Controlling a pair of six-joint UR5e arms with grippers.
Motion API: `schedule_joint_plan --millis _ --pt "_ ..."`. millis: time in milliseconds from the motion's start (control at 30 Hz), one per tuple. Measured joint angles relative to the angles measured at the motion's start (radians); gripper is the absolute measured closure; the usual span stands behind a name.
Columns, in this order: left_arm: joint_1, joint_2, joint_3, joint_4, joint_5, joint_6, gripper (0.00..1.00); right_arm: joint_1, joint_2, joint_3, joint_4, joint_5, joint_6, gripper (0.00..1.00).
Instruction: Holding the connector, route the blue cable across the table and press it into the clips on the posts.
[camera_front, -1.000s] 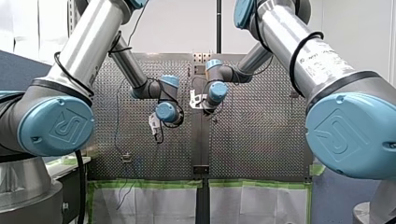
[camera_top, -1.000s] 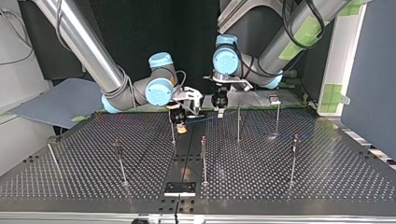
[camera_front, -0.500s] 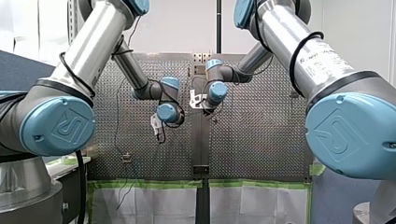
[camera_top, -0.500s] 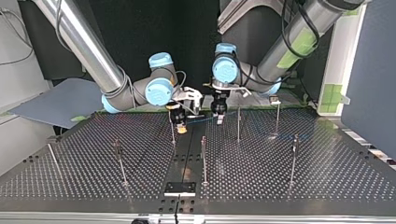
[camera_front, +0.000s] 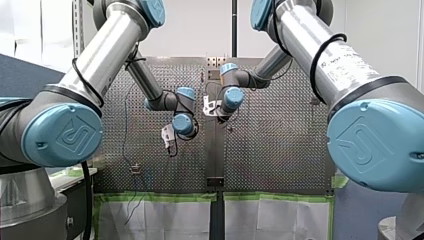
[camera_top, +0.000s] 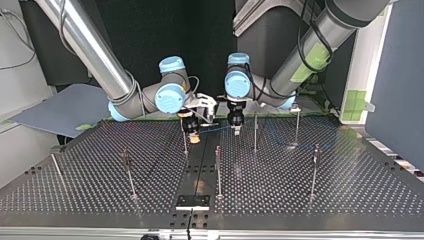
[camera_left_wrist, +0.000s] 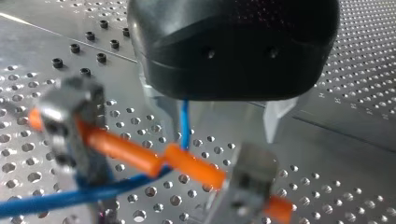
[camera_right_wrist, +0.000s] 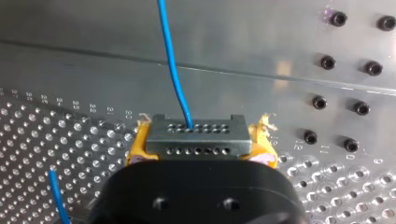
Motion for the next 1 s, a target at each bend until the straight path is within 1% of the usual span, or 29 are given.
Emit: schedule_joint_plan --millis 33,67,100,133,167,200,267,600,733,833,1000 --pt "-0.002 0.000 0.000 -0.005 -0.003 0.004 0.41 0.000 0.000 0.000 0.000 0.000 0.000 1.00" --pt "-0.004 0.000 0.000 -0.008 -0.005 0.006 0.56 0.000 0.000 0.000 0.000 0.000 0.000 1.00" --pt "-0.005 0.000 0.000 -0.012 -0.007 0.007 0.56 0.000 0.000 0.000 0.000 0.000 0.000 1.00" --pt "-0.006 0.000 0.000 -0.018 -0.010 0.008 0.71 0.000 0.000 0.000 0.000 0.000 0.000 1.00" --pt "-0.007 0.000 0.000 -0.023 -0.013 0.007 0.80 0.000 0.000 0.000 0.000 0.000 0.000 1.00" --pt "-0.007 0.000 0.000 -0.028 -0.016 0.007 0.80 0.000 0.000 0.000 0.000 0.000 0.000 1.00" --pt "-0.008 0.000 0.000 -0.037 -0.021 0.006 1.00 -0.001 0.000 0.000 0.000 0.000 -0.001 1.00" --pt "-0.009 0.001 0.000 -0.051 -0.027 0.004 1.00 -0.001 -0.001 0.000 0.001 -0.001 -0.002 1.00" --pt "-0.011 0.014 0.000 -0.054 -0.041 0.004 1.00 -0.001 -0.006 0.000 0.001 -0.001 -0.001 1.00" --pt "-0.014 0.035 0.000 -0.057 -0.051 0.003 1.00 -0.001 -0.021 0.000 0.001 -0.001 0.002 1.00" --pt "-0.016 0.072 0.000 -0.073 -0.057 0.002 1.00 -0.001 -0.059 0.000 0.003 -0.002 0.006 1.00"
